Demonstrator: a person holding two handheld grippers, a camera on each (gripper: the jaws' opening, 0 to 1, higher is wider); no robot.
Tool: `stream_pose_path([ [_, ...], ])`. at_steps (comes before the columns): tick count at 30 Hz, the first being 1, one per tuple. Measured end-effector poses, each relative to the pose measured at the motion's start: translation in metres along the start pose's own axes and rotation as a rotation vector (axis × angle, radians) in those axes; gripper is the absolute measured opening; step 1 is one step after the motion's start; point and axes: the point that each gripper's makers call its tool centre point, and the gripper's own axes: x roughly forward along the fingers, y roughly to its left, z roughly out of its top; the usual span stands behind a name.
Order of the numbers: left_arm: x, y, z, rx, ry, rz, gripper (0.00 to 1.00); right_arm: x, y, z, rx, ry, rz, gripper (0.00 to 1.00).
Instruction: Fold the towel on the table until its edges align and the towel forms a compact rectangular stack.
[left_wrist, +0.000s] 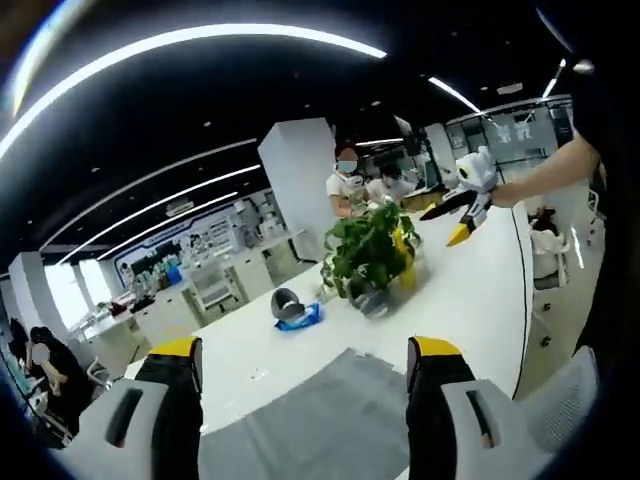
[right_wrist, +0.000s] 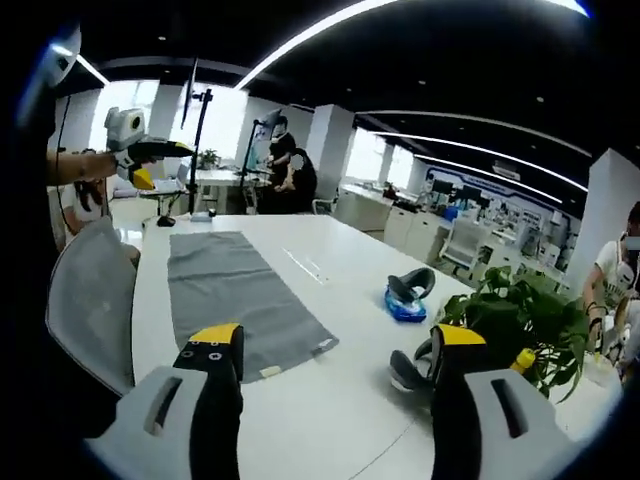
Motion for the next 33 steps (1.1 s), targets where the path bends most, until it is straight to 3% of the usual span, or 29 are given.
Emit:
stream_pose_path([
  [3, 0.012, -0.005, 0.025, 0.056, -0.041, -0.05, 0.87, 0.004, -0.003, 0.018, -0.024, -0.005, -0.011, 0.76],
  [6, 0.023, -0.012, 0.041, -0.01, -0.11, -0.104, 0.87, 0.001, -0.008, 0.042, -0.097, -0.014, -0.015, 0.76],
  [8, 0.035, -0.016, 0.032, 0.014, -0.099, -0.113, 0.86, -0.001, -0.009, 0.053, -0.095, -0.01, 0.004, 0.77],
  [10, 0.044, -0.028, 0.022, 0.046, -0.074, -0.143, 0.86, -0.004, -0.013, 0.06, -0.147, 0.016, 0.0, 0.77],
  [12, 0.048, -0.044, 0.021, -0.014, -0.102, -0.192, 0.85, -0.006, -0.019, 0.069, -0.132, -0.005, 0.002, 0.78],
  [13, 0.05, -0.047, 0.018, -0.029, -0.102, -0.198, 0.85, -0.006, -0.017, 0.076, -0.081, -0.023, 0.036, 0.78],
  [19, 0.058, -0.07, 0.005, -0.053, -0.093, -0.233, 0.84, -0.002, -0.017, 0.094, -0.139, -0.011, 0.07, 0.77],
  [22, 0.06, -0.079, 0.003, -0.099, -0.108, -0.237, 0.84, 0.004, -0.015, 0.084, -0.186, 0.044, 0.079, 0.73],
  [26, 0.064, -0.104, -0.013, -0.107, -0.095, -0.256, 0.83, 0.015, 0.0, 0.03, -0.305, 0.276, 0.11, 0.61],
  [29, 0.067, -0.121, -0.027, -0.083, -0.068, -0.274, 0.83, 0.027, 0.027, 0.013, -0.35, 0.287, 0.144, 0.58],
  [33, 0.074, -0.134, -0.042, -0.083, -0.043, -0.285, 0.83, 0.041, 0.042, -0.008, -0.251, 0.302, 0.176, 0.57],
])
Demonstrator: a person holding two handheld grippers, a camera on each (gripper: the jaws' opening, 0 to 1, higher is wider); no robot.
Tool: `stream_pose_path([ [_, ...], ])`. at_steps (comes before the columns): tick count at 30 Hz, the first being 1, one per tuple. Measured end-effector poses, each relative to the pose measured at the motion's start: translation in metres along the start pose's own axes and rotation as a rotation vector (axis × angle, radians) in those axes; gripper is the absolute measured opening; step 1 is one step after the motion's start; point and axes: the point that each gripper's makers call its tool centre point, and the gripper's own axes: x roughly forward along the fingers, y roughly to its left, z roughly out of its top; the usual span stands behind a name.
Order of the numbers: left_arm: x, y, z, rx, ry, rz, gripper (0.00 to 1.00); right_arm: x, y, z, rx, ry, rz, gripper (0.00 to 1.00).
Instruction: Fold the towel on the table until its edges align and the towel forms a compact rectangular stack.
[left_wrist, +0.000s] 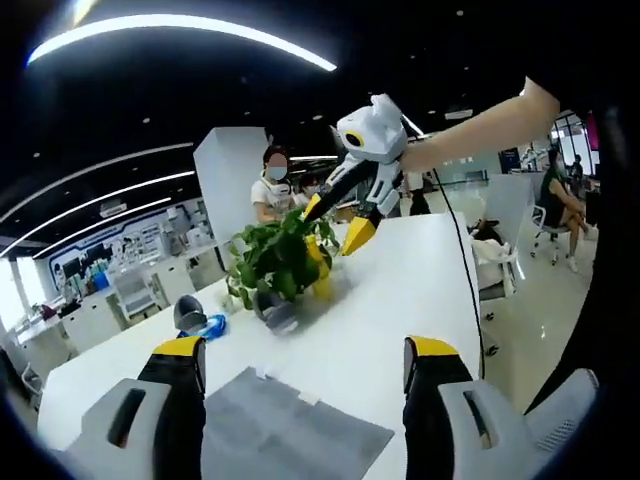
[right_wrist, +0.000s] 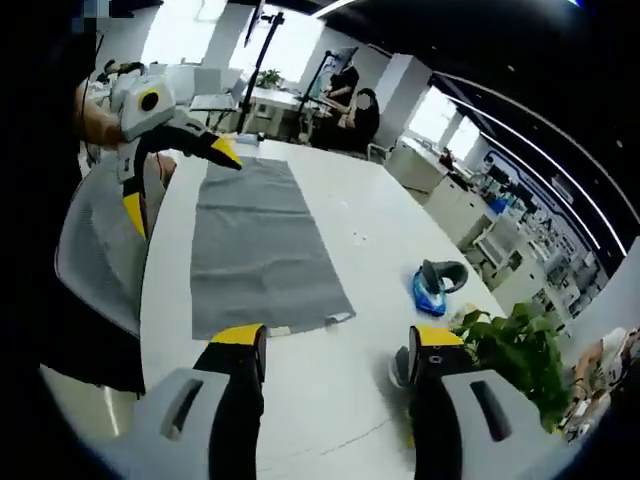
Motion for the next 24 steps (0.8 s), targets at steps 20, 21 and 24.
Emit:
stream_pose_path([
  [20, 0.048, -0.049, -0.102, 0.004, 0.164, -0.139, 0.71, 0.077, -0.032, -0.017, 0.317, -0.074, -0.054, 0.54],
  [21, 0.049, -0.052, -0.108, 0.007, 0.183, -0.155, 0.7, 0.083, -0.034, -0.018, 0.334, -0.073, -0.052, 0.54],
  [24, 0.054, -0.061, -0.12, 0.035, 0.213, -0.189, 0.67, 0.1, -0.037, -0.014, 0.424, -0.101, -0.039, 0.53],
])
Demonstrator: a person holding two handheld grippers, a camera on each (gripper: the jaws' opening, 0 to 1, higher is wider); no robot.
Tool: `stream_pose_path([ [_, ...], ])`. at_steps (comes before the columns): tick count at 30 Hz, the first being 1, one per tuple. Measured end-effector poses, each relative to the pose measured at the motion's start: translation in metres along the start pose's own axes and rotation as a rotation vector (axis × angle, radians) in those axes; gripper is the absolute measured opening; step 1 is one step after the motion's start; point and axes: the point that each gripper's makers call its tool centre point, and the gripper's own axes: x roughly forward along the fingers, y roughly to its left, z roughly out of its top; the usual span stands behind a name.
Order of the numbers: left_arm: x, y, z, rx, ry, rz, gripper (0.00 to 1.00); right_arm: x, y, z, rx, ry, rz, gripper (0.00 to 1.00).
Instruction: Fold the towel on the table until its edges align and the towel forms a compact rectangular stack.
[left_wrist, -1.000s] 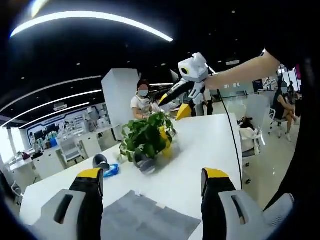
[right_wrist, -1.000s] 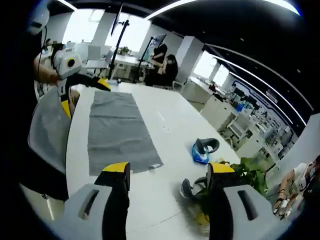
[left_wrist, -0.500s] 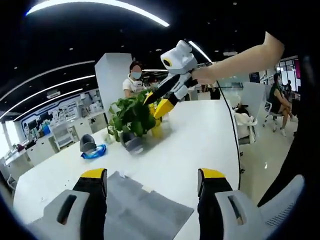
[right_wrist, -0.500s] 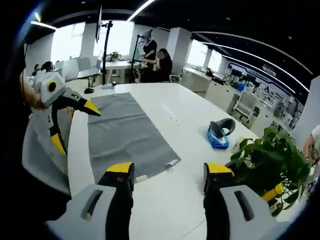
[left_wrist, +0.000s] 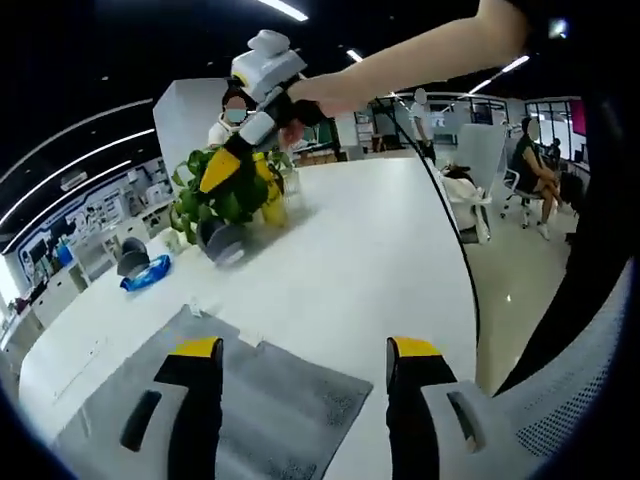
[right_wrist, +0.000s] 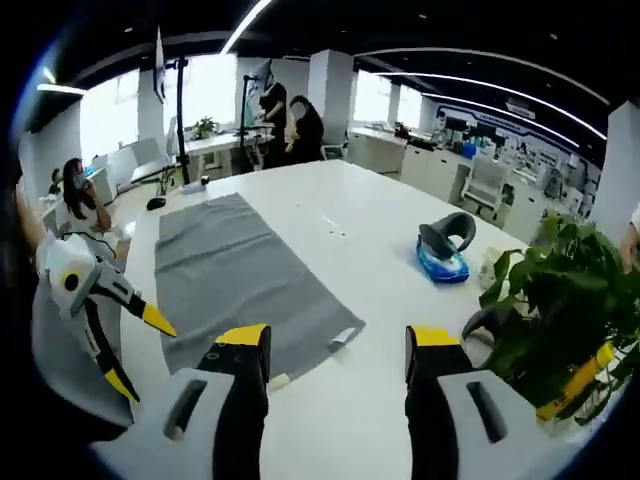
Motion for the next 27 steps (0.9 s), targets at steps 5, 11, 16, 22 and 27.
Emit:
stream_pose_path([
  [5, 0.007, -0.005, -0.008, -0.011, 0.019, -0.036, 0.62, 0.017, -0.005, -0.001, 0.025, 0.009, -0.003, 0.52],
  [11, 0.017, -0.018, -0.034, -0.021, 0.13, -0.1, 0.44, 0.027, -0.016, -0.012, 0.027, 0.039, -0.05, 0.58],
  [16, 0.019, -0.026, -0.046, -0.005, 0.177, -0.137, 0.32, 0.031, -0.02, -0.027, 0.086, 0.064, -0.056, 0.56],
  [22, 0.027, -0.043, -0.049, 0.029, 0.189, -0.196, 0.23, 0.03, -0.016, -0.037, 0.1, 0.091, -0.053, 0.55],
  [27, 0.034, -0.056, -0.049, 0.041, 0.2, -0.235, 0.21, 0.03, -0.011, -0.041, 0.095, 0.102, -0.04, 0.53],
])
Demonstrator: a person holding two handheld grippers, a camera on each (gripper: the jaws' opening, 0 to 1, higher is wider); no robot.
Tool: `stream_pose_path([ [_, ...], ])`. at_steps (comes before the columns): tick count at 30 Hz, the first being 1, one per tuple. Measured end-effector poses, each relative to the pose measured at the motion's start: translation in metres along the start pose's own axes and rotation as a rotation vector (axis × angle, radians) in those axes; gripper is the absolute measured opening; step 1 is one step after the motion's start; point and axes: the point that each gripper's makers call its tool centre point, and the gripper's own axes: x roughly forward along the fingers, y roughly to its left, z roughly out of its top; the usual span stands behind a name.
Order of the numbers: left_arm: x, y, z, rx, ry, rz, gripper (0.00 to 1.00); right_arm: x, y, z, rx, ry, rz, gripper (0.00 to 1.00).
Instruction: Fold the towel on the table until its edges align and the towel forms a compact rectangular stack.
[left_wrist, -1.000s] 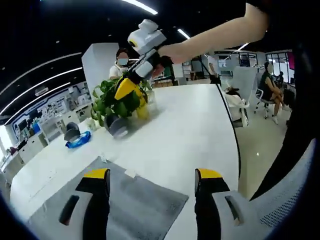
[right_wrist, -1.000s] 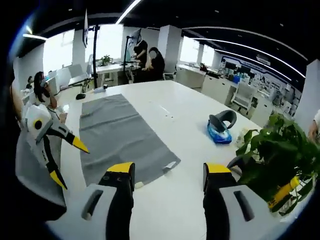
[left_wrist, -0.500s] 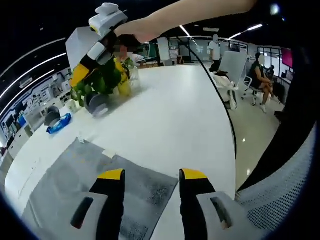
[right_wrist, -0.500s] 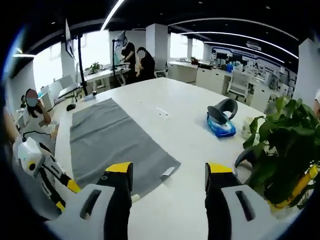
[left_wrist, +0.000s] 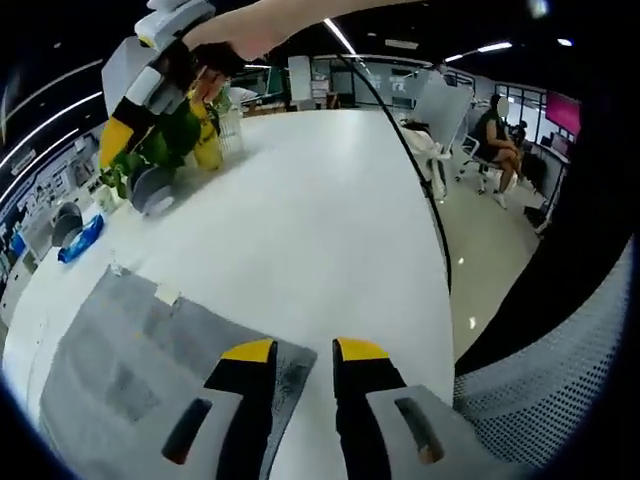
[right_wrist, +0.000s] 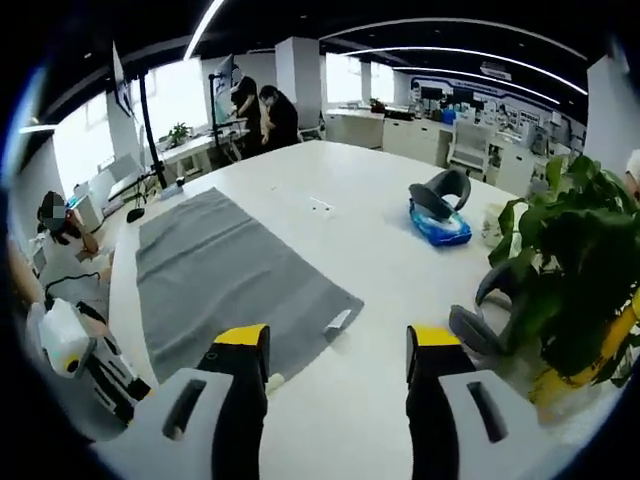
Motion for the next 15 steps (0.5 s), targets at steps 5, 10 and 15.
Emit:
stream_pose_path([
  [5, 0.001, 0.0, -0.01, -0.092, 0.06, 0.013, 0.19, 0.0, 0.0, -0.003, 0.006, 0.004, 0.005, 0.52],
  [10, 0.003, -0.002, -0.016, -0.024, 0.089, 0.019, 0.17, 0.003, 0.002, -0.008, 0.017, 0.014, 0.02, 0.5],
  [15, 0.003, -0.001, -0.016, -0.004, 0.103, 0.022, 0.17, 0.003, 0.007, -0.013, 0.018, 0.029, 0.035, 0.48],
])
